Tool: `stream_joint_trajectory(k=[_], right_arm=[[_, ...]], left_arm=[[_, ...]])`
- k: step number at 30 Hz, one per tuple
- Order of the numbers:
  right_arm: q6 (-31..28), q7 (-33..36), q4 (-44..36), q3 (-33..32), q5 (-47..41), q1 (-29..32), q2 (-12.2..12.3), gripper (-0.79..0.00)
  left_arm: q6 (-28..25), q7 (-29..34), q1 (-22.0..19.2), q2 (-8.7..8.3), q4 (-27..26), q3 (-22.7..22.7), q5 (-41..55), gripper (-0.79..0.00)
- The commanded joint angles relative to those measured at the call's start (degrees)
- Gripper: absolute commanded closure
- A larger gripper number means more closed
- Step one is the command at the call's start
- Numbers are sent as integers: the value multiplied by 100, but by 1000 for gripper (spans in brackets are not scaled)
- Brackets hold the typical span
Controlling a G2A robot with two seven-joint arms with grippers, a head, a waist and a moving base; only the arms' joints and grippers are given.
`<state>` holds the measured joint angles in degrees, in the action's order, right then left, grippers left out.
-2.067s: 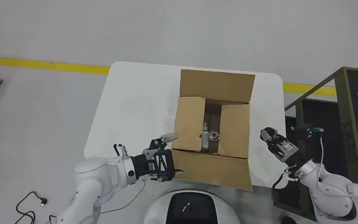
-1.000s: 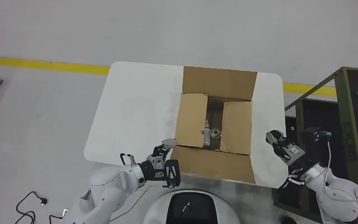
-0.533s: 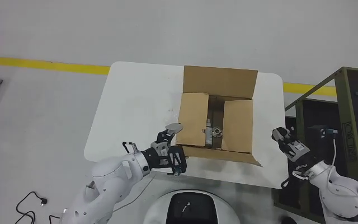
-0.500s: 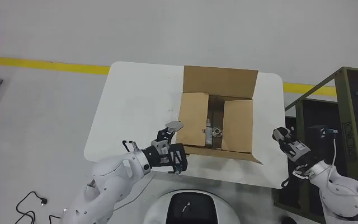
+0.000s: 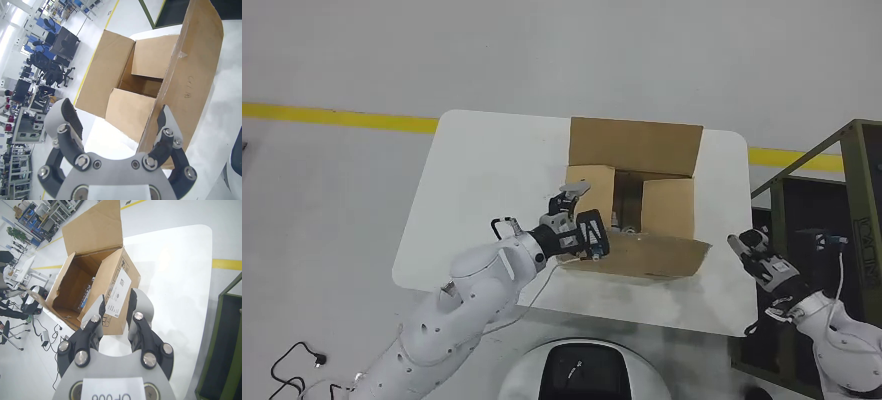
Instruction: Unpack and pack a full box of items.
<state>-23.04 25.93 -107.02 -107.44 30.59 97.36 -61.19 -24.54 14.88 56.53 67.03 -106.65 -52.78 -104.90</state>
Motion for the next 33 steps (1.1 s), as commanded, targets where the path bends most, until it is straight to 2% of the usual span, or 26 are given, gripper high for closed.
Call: stream_joint_trajectory(k=[1,5,9,20,27,33], right_arm=[[-40,26,-38,-36,-43,32,5,-329],[-176,97,-107,6,-170,60,9,-311],[-200,215,-74,307,-110,-55,8,-357],[-22,331,336,1065,354,-607,-5,-329],[227,289,458,1309,558,-794,-17,-299],[182,245,358,1211,454,-768,-3,-302]], left_arm=[[105,-6,-120,56,169,126,29,-785],[222,-37,-242,120,394,236,-34,-785],[348,-65,-296,170,627,276,-48,-785],[346,-74,-326,237,899,209,-83,-785],[162,-78,-225,220,625,11,-94,-785],[-119,-67,172,98,86,-517,-176,-785]])
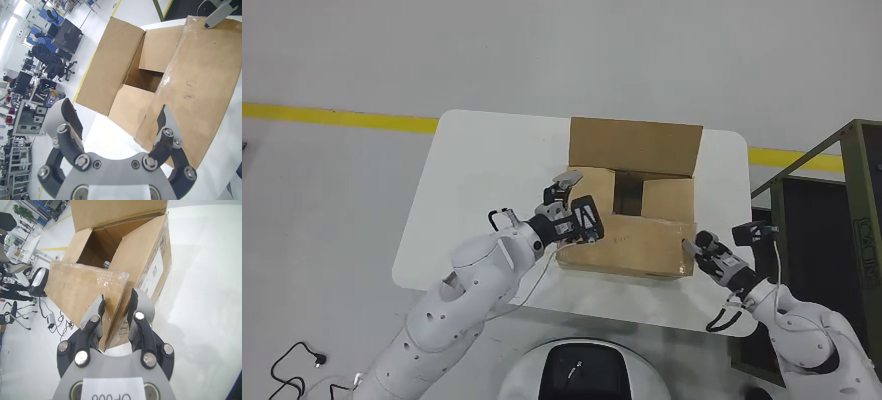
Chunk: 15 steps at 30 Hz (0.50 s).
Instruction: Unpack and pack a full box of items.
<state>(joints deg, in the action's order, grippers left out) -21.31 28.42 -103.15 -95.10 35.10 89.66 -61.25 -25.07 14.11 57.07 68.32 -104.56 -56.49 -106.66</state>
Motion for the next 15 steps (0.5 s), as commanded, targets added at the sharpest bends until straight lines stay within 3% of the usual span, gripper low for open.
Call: stream_joint_trajectory(k=[1,7,12,13,14,15], right_arm=[[11,-10,-43,-38,-10,7,5,-305],[78,-7,-97,-100,35,18,19,-308],[321,46,-85,-75,65,36,18,-308],[380,61,-99,-66,55,30,16,-314],[406,62,-109,-59,42,25,16,-320],[426,57,-105,-56,15,24,15,-339]], left_arm=[[-111,32,208,-57,-214,-261,-27,-785],[-162,279,941,-203,-679,-925,-299,-785],[125,599,1537,-249,-941,-1171,-539,-785],[170,657,1618,-250,-972,-1185,-558,-751],[228,679,1692,-246,-995,-1190,-497,-668],[274,740,1730,-246,-1003,-1198,-564,-443]])
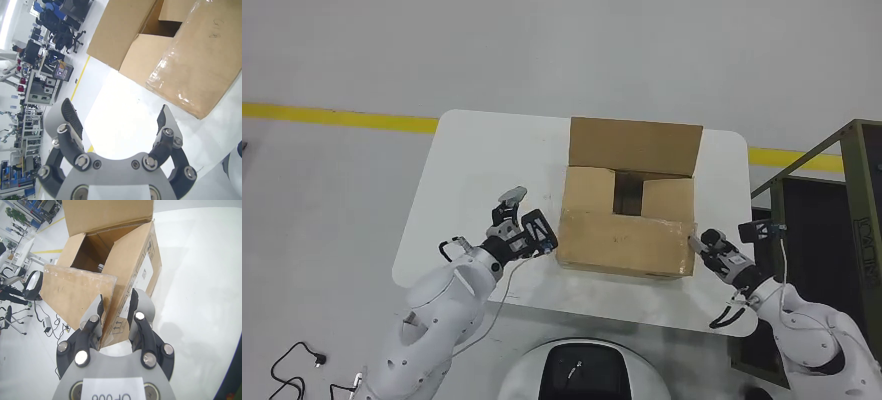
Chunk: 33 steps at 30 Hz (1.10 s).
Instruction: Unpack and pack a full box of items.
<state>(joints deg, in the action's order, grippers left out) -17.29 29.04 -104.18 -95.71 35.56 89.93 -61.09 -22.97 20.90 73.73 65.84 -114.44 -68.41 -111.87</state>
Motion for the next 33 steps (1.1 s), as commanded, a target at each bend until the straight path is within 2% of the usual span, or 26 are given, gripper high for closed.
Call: stream_joint_trajectory(k=[1,3,8,11,15,16,17,22,27,33], right_arm=[[33,-17,-3,-4,-40,-6,-1,-342],[8,-98,-31,-37,-91,13,-1,-336],[-87,-249,-170,-231,-136,153,11,-351],[-48,-373,-244,-414,-178,278,16,-342],[66,-600,-286,-710,-218,450,17,-234],[93,-638,-272,-778,-204,486,18,-46],[96,-654,-250,-825,-192,513,20,0],[-22,-764,-62,-889,-26,528,27,0],[-76,-930,78,-677,310,503,14,0],[67,-912,117,-608,521,511,10,0]], left_arm=[[63,91,88,-1,-28,25,-183,-286],[141,91,123,4,4,71,-330,0],[473,174,150,43,176,28,-174,0],[501,255,149,57,222,13,-131,0],[521,338,165,85,324,68,-14,0],[503,352,155,88,336,95,-63,0],[491,350,148,91,356,129,-144,0],[534,335,126,126,512,250,-144,0],[545,78,80,156,629,330,-30,0],[517,48,52,161,656,334,-23,0]])
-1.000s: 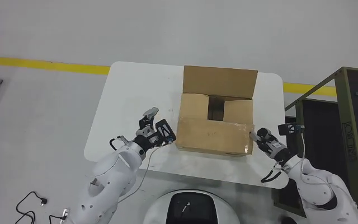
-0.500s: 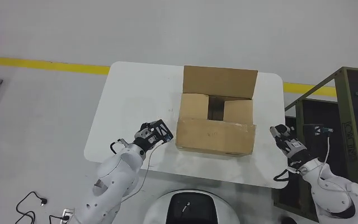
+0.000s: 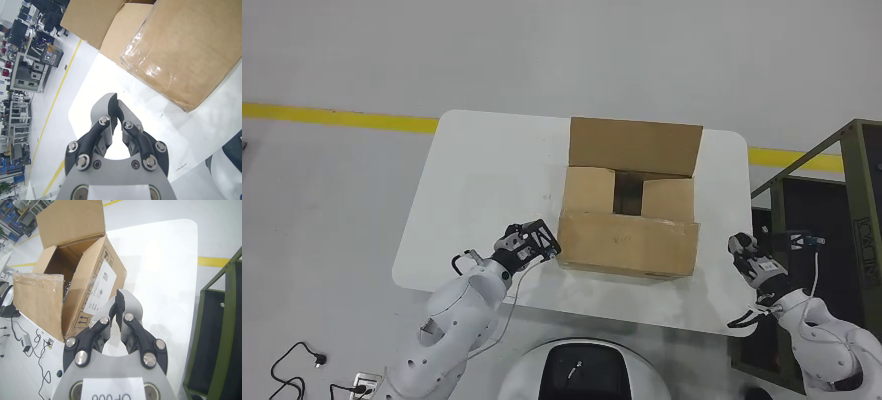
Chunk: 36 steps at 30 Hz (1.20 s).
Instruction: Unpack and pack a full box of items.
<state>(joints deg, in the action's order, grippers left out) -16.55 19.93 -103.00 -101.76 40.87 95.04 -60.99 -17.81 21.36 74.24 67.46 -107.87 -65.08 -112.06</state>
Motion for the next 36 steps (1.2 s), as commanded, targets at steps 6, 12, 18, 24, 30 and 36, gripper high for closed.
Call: stream_joint_trajectory(k=[6,12,18,24,30,36], right_arm=[[-7,-1,-1,-3,-9,0,0,0],[-274,-274,200,206,-298,-81,-33,0],[-498,-441,659,618,-361,-446,-72,0],[-512,-562,1042,963,-216,-718,-110,0],[-596,-549,1193,1117,-207,-810,-127,0],[-672,-509,1073,1119,9,-726,-114,0]], left_arm=[[0,2,1,-1,-1,0,-4,0],[41,-35,-21,28,221,30,158,0],[178,53,-220,111,706,255,256,0],[177,42,-403,175,1118,420,315,0],[-69,2,-577,232,1414,491,683,0],[-377,-59,-516,219,1257,437,786,0]])
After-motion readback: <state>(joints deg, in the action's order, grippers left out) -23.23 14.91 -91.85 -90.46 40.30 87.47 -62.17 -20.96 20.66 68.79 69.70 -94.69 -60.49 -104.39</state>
